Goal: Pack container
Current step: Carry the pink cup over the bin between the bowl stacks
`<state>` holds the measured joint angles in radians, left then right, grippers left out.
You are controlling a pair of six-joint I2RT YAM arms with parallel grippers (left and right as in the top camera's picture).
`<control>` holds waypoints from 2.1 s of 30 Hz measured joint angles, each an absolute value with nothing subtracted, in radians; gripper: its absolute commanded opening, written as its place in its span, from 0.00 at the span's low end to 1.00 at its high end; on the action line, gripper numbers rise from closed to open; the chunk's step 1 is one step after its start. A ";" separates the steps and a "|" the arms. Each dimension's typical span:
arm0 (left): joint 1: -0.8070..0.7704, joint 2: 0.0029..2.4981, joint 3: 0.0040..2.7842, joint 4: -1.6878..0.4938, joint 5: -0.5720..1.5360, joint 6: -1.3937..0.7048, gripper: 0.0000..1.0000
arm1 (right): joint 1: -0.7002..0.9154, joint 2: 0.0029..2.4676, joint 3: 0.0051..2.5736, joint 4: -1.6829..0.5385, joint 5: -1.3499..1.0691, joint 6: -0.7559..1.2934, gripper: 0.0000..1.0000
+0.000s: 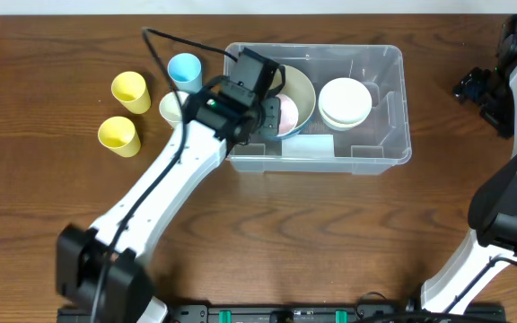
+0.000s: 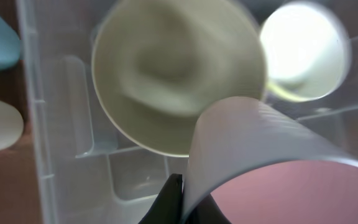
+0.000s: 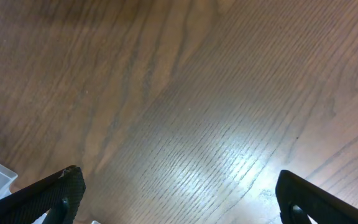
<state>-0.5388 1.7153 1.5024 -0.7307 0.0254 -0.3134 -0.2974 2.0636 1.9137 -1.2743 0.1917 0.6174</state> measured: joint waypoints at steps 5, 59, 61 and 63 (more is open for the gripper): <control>-0.540 1.788 1.502 -0.759 0.028 -0.313 0.06 | -0.297 2.064 1.914 -1.274 0.192 0.618 0.99; -0.734 1.777 1.523 -0.614 0.022 -0.077 0.06 | -0.297 2.064 1.914 -1.274 0.192 0.618 0.99; -0.734 1.784 1.523 -0.605 0.022 -0.077 0.06 | -0.297 2.064 1.914 -1.274 0.192 0.618 0.99; -0.734 1.791 1.523 -0.601 0.022 -0.077 0.05 | -0.297 2.064 1.914 -1.274 0.192 0.617 0.99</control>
